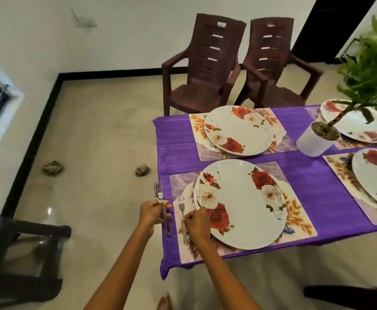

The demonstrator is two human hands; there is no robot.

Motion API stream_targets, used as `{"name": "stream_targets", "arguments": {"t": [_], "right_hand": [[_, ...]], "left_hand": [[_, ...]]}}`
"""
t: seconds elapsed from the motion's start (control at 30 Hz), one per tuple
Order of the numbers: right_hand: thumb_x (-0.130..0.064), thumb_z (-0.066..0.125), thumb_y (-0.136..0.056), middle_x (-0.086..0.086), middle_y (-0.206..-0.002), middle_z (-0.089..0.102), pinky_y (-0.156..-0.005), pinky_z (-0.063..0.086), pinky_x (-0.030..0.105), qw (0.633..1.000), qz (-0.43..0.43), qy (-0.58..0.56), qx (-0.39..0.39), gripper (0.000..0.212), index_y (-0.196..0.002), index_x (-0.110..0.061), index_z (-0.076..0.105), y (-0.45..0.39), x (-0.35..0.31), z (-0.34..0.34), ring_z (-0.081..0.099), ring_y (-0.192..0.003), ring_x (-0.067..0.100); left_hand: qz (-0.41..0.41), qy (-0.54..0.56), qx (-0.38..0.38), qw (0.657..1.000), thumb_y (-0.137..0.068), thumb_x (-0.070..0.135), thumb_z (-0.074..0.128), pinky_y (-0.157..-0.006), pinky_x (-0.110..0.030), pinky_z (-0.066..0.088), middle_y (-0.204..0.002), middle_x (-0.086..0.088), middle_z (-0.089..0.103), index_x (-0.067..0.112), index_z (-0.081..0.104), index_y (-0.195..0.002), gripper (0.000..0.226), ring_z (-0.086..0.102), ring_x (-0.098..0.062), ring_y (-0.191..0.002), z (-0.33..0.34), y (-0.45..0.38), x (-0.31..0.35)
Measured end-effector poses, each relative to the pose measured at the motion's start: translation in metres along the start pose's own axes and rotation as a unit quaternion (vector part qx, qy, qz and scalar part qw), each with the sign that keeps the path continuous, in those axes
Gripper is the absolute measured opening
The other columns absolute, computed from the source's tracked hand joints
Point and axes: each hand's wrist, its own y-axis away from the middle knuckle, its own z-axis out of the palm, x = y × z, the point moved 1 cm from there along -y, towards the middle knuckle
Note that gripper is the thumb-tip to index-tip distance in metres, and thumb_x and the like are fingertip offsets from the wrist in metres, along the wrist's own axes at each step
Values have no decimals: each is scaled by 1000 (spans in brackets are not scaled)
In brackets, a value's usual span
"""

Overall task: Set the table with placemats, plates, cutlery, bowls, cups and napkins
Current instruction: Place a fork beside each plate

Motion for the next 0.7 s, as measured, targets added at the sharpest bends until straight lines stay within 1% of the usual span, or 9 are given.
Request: {"name": "stream_targets", "arguments": {"t": [0.07, 0.17, 0.33, 0.4, 0.47, 0.53, 0.57, 0.63, 0.7], "right_hand": [[-16, 56, -93, 5, -94, 71, -61, 39, 5, 1000, 0, 1, 3, 18, -94, -9, 73, 0, 2, 3, 66, -82, 13], [-19, 57, -93, 7, -97, 72, -75, 49, 16, 1000, -5, 20, 3, 20, -99, -8, 73, -3, 1, 5, 66, -85, 16], [-17, 57, -93, 9, -94, 71, -74, 50, 19, 999, -13, 31, -5, 20, -97, -6, 73, -2, 0, 5, 66, -82, 17], [-17, 58, -92, 9, -88, 70, -66, 45, 13, 1000, -15, 19, -3, 16, -89, -8, 72, 2, -2, -1, 63, -75, 14], [-17, 60, -91, 7, -85, 69, -59, 38, 7, 999, -23, -24, 25, 14, -88, -11, 73, 6, -10, -18, 59, -70, 10], [-19, 62, -91, 2, -86, 71, -58, 40, 4, 992, -26, -98, 75, 15, -93, -9, 73, 8, -21, -48, 61, -72, 8], [-19, 62, -90, 0, -86, 71, -59, 40, 3, 986, -34, -125, 100, 15, -93, -9, 73, 8, -25, -66, 61, -71, 7], [-20, 63, -89, -5, -83, 71, -63, 43, 7, 977, -43, -160, 136, 14, -91, -11, 73, 7, -29, -102, 63, -70, 7], [-21, 64, -87, -4, -85, 72, -65, 43, 10, 975, -32, -161, 153, 11, -90, -14, 73, 4, -22, -133, 65, -74, 10]], "left_hand": [[2, -7, -2, 1000, -92, 13, 58, -49, -25, 55, -84, -10, 70, 2, 64, -99, 15, 67, -18, -58, 1, -4, 0], [6, -15, -13, 1000, -93, 14, 57, -54, -27, 56, -86, -9, 70, 3, 64, -102, 16, 67, -23, -68, 2, -6, 3], [12, -13, -30, 999, -93, 12, 56, -46, -21, 52, -84, -8, 69, 4, 64, -98, 12, 67, -19, -63, 8, -4, 11], [12, -11, -39, 999, -93, 12, 57, -46, -22, 53, -84, -8, 70, 4, 65, -97, 12, 67, -19, -62, 12, -3, 13], [16, -6, -56, 998, -92, 12, 57, -49, -26, 55, -85, -8, 71, 4, 65, -97, 12, 67, -20, -62, 19, -4, 16], [25, -8, -88, 996, -93, 12, 57, -55, -29, 56, -85, -7, 72, 4, 65, -99, 13, 69, -21, -64, 34, -4, 23], [28, -12, -107, 994, -93, 11, 57, -55, -28, 55, -83, -6, 72, 4, 65, -99, 13, 69, -20, -63, 46, -3, 28], [32, -22, -149, 988, -93, 9, 55, -51, -25, 54, -79, -7, 70, 6, 66, -94, 11, 67, -16, -57, 78, 5, 38], [30, -26, -198, 979, -93, 9, 53, -53, -26, 55, -83, -11, 68, 7, 66, -92, 13, 66, -15, -56, 117, 14, 46]]}}
